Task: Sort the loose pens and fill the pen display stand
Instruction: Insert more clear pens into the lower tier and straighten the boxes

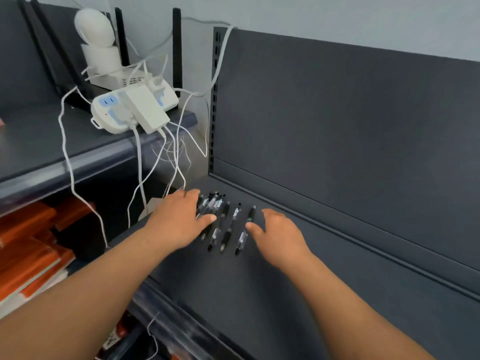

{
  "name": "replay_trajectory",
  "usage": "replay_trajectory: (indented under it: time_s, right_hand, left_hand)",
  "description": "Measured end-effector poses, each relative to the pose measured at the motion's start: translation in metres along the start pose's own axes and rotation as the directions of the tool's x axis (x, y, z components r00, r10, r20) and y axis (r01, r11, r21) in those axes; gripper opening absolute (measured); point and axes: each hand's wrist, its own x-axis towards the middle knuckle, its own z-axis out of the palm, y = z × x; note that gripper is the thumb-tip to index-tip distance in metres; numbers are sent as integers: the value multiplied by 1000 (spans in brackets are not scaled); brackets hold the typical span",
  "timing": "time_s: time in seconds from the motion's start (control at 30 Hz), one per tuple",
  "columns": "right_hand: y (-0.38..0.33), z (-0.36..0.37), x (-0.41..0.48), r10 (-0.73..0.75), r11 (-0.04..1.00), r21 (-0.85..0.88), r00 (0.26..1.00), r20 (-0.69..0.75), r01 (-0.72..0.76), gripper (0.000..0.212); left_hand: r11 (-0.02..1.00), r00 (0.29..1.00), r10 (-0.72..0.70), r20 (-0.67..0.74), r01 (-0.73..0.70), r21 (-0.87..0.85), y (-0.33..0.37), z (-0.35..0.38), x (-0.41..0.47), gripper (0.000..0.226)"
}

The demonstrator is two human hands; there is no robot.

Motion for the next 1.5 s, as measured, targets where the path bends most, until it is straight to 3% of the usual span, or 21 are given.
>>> replay_trajectory:
  time_s: [0.17,0.33,0.43,0.57,0.67,0.77,1.03,1.5]
  right_hand:
    - [-12,17,21,90,993,77,996,-2,-89,41]
    - [-25,27,37,110,975,194,994,-16,-105,39]
    - [-34,31,41,95,965,247,995,-11,-89,45]
    - [-41,32,48,106,903,415,994,36,-112,36]
    - [-43,36,52,134,817,551,986,104,-169,42]
    - [-45,39,55,109,657,721,974,197,-220,32]
    - [-40,41,57,62,462,842,957,284,-280,38]
    - [-37,26,45,-53,468,879,990,130,-90,50]
  left_hand:
    - [999,997,-17,80,21,-43,-17,19,26,78]
    - [996,998,-13,67,19,-85,-17,28,42,76]
    - [985,996,-20,85,35,-171,-13,32,47,79]
    - [946,992,-43,121,79,-315,-8,33,53,72]
    - [893,985,-35,169,107,-437,-4,33,55,50]
    - [831,976,-20,215,136,-540,-1,34,56,36]
    - [693,955,-6,297,218,-687,-5,34,59,30]
    - [394,944,138,301,226,-891,8,23,47,41]
